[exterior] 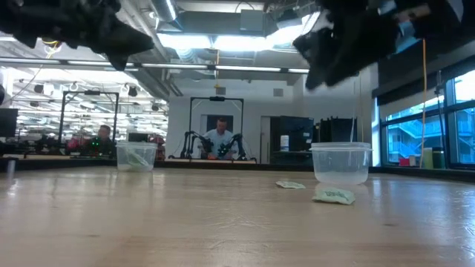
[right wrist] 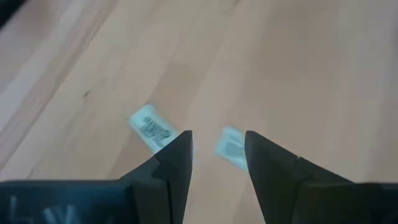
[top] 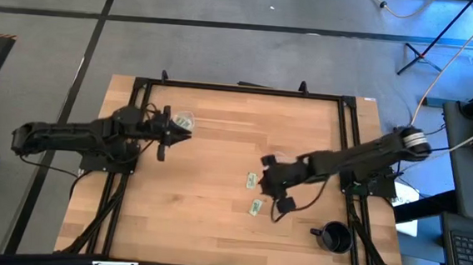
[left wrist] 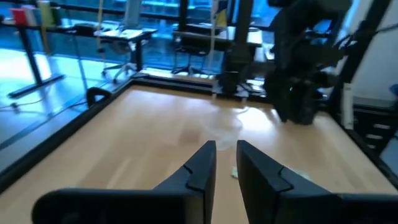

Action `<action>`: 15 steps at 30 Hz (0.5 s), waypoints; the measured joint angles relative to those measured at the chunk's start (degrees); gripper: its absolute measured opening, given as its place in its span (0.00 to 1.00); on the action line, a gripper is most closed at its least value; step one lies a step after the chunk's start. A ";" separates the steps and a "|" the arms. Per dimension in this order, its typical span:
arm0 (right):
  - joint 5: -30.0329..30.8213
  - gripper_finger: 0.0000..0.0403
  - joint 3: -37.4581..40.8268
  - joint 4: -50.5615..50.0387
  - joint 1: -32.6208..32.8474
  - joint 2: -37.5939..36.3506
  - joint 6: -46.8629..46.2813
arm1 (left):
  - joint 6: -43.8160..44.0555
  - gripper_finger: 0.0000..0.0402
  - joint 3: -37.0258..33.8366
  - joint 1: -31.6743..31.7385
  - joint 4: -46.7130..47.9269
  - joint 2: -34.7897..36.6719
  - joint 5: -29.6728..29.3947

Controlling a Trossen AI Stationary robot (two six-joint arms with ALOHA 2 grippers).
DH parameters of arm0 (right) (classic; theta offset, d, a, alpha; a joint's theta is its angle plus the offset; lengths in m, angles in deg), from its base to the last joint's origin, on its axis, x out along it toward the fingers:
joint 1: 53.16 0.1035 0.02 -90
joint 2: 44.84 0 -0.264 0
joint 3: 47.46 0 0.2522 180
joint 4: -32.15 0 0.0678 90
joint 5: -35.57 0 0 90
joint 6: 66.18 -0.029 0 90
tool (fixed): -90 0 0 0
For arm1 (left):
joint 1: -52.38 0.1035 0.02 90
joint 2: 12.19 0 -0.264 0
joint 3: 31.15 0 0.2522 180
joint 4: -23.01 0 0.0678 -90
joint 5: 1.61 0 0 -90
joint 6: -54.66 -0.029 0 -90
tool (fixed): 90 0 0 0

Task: Pick and place Stevia / Truvia into bins
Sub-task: Put the green stevia packet into the right white container

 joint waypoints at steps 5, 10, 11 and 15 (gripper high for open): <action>-0.04 0.38 -1.94 -0.21 0.71 7.84 -4.58 | -0.52 0.13 -3.34 -1.43 -1.40 4.36 1.35; -1.19 0.38 -2.95 -0.15 0.69 14.22 -9.22 | -2.38 0.11 -4.97 -3.14 -1.62 9.23 1.47; -1.72 0.38 -3.05 -0.16 0.71 15.16 -10.23 | -2.43 0.11 -5.19 -3.44 -1.63 10.19 1.49; -4.40 0.38 -3.11 -0.22 0.72 17.70 -13.02 | -2.53 0.11 -5.78 -4.46 -1.37 13.12 1.49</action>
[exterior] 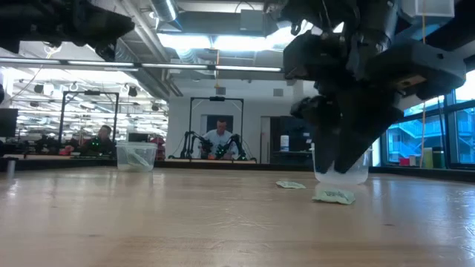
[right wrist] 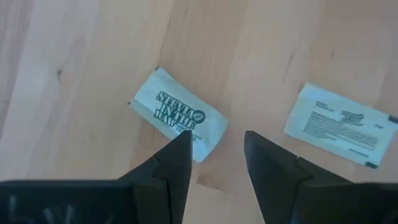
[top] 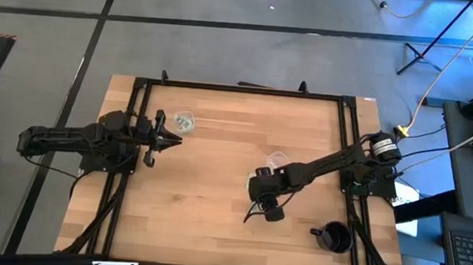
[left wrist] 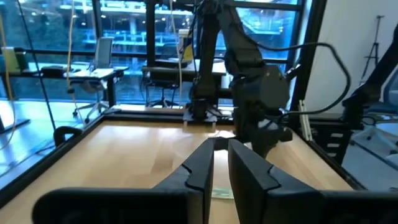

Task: Pick and place Stevia / Truvia into bins
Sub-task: Put the green stevia packet into the right white container

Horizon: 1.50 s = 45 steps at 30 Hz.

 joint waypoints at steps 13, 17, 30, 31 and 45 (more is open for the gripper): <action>0.00 0.38 0.00 2.58 0.89 3.39 -1.24 | 0.00 0.11 -0.36 -0.46 2.04 1.63 -0.11; 0.14 0.38 -0.17 2.89 0.85 4.61 -1.28 | 0.00 0.11 -0.36 -0.44 2.90 1.52 -0.46; 0.49 0.17 -0.13 2.89 0.74 5.04 -4.48 | 0.04 0.11 -0.36 -0.42 3.21 1.48 -0.66; 0.52 0.16 -0.13 2.89 0.74 5.03 -4.43 | 0.04 0.11 -0.36 -0.42 3.21 1.48 -0.66; 0.91 0.09 0.08 2.98 0.76 4.27 -4.43 | 2.55 0.11 -0.36 -0.42 3.21 1.48 -0.68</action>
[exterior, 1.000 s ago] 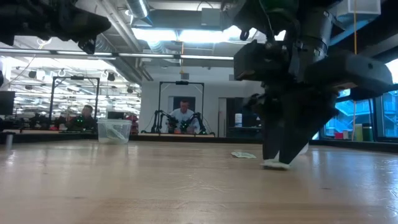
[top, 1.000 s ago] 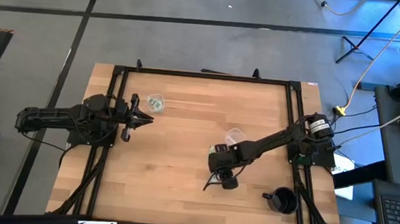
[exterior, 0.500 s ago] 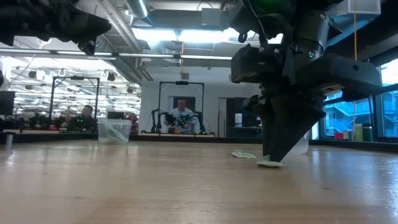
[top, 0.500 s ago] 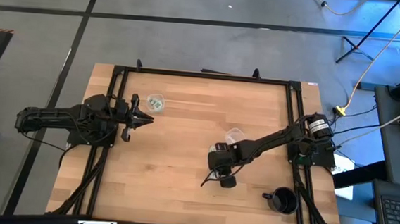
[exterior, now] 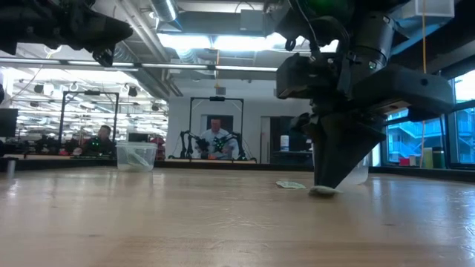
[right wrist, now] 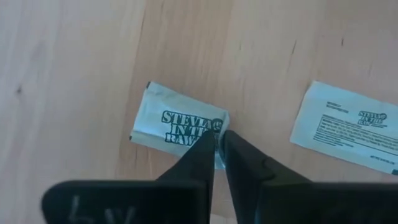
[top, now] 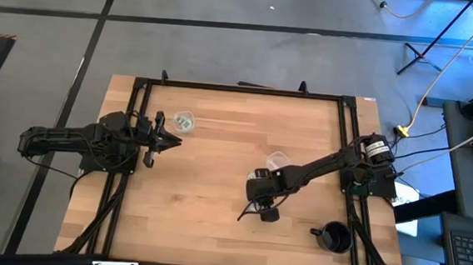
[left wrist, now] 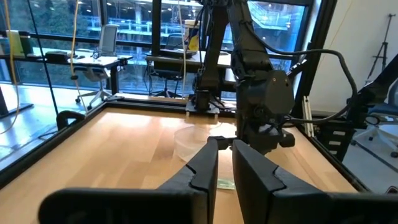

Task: Pick and place Stevia / Truvia into bins
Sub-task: Put the green stevia packet into the right white container

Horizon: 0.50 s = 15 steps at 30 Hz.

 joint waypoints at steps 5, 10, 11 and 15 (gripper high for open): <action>-0.20 0.05 0.31 -0.65 0.15 -2.55 -0.21 | 0.00 0.11 0.00 0.00 -0.02 0.00 0.00; 0.15 0.01 0.18 -0.35 -0.31 -8.44 0.58 | 0.05 0.11 0.00 0.00 -0.02 0.00 0.00; 0.21 0.01 0.18 -0.48 -0.66 -9.97 1.20 | 0.13 0.11 0.00 0.00 -0.02 0.00 0.00; 1.91 0.01 0.09 -2.52 -2.91 -16.61 1.26 | 2.15 0.11 0.00 0.00 -0.02 -0.02 0.00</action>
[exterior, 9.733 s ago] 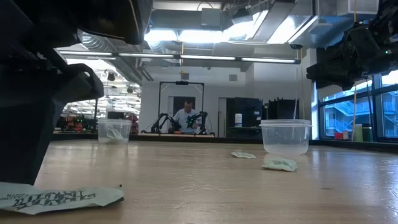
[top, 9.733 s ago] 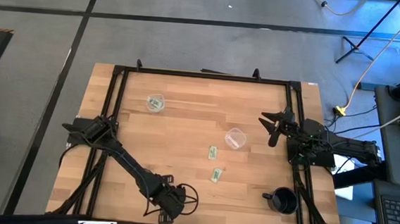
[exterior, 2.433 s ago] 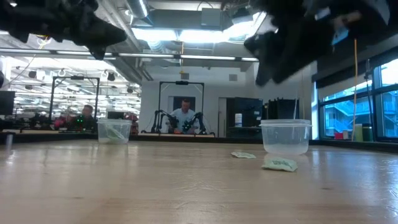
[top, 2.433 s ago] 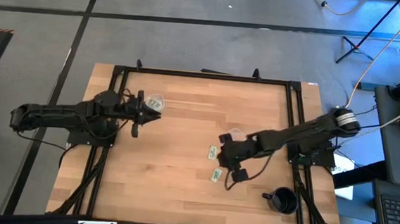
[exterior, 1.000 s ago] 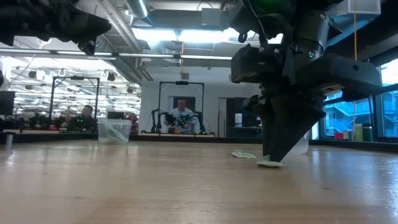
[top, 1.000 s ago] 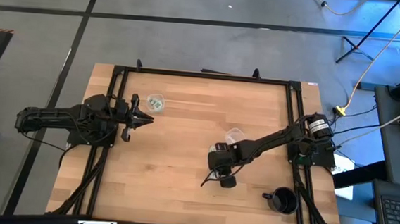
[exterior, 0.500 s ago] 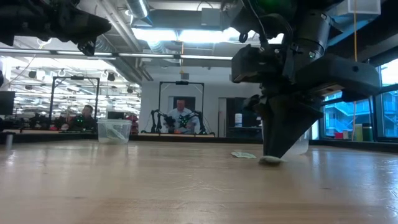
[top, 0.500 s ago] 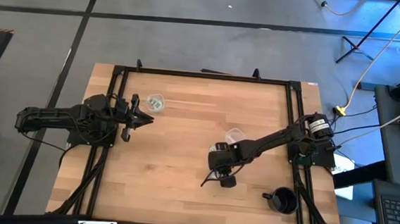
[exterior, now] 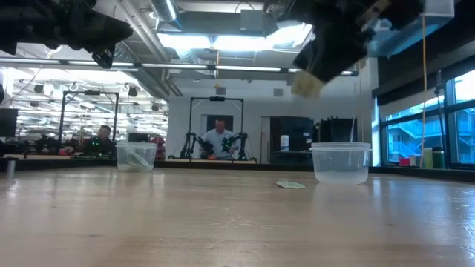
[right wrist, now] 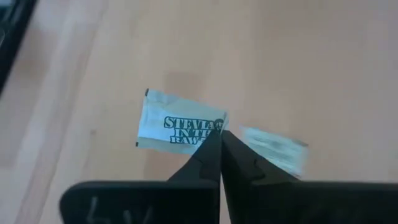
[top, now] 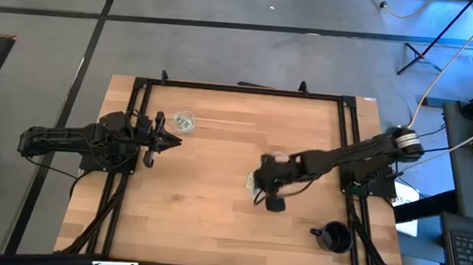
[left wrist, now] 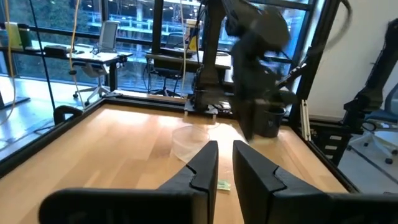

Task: Pick and place Stevia / Truvia into bins
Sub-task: Put the green stevia packet into the right white container

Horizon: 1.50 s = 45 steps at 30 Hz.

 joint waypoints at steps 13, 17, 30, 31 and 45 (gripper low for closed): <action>11.19 0.03 0.29 -22.77 -10.85 -9.33 -13.42 | 0.41 0.11 0.00 0.00 -0.04 0.02 -0.02; 11.22 0.03 2.44 -22.52 -13.80 -7.45 -11.93 | 0.41 0.11 0.00 0.00 -0.04 0.00 -0.02; 8.24 0.03 4.92 -19.26 -15.17 -4.22 -13.70 | 0.26 0.11 0.00 0.00 -0.02 -0.01 -0.02; 8.16 0.03 4.94 -19.36 -15.17 -3.84 -14.63 | 0.28 0.11 0.00 0.00 -0.02 -0.01 -0.02; 8.21 0.03 4.96 -19.20 -15.17 3.41 -14.18 | 0.26 0.11 0.00 0.00 0.00 -0.01 -0.02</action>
